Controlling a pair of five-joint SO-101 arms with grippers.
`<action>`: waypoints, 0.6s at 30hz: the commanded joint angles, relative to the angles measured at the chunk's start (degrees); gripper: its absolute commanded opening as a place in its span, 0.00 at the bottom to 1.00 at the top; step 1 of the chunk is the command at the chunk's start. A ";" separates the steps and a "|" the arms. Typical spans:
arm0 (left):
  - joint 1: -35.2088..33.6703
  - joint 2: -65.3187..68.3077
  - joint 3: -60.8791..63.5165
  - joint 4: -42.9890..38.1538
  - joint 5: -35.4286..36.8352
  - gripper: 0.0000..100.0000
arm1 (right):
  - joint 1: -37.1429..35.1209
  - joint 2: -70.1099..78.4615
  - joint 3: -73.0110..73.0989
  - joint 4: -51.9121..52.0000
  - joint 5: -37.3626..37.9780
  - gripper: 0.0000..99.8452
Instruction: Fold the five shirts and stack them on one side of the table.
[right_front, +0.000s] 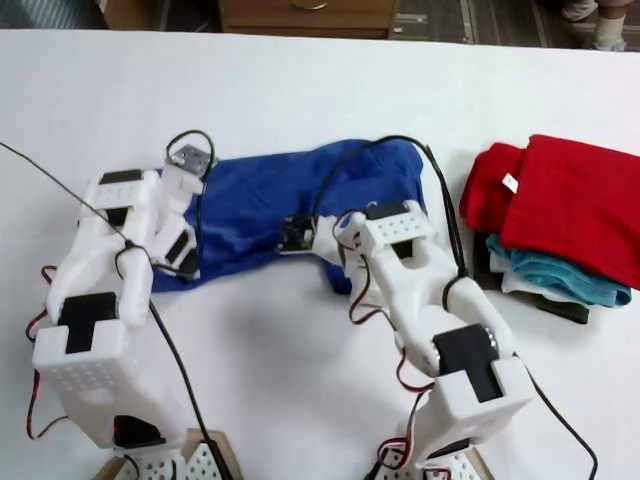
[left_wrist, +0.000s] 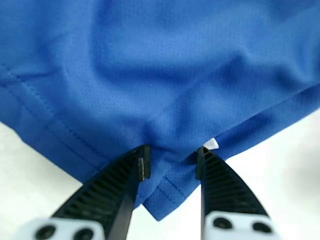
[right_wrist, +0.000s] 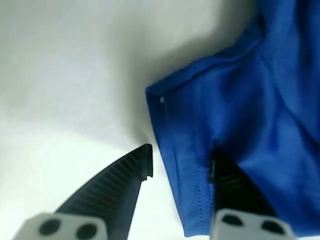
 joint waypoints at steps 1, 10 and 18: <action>0.53 0.70 -0.57 -2.55 0.44 0.17 | -2.15 -0.31 0.35 -3.03 0.00 0.15; 0.53 0.70 -0.57 -2.55 0.44 0.17 | -1.63 -0.48 0.00 -6.90 -0.18 0.02; 0.53 0.70 -0.57 -2.55 0.44 0.17 | 0.48 -0.75 -8.26 -0.57 0.00 0.02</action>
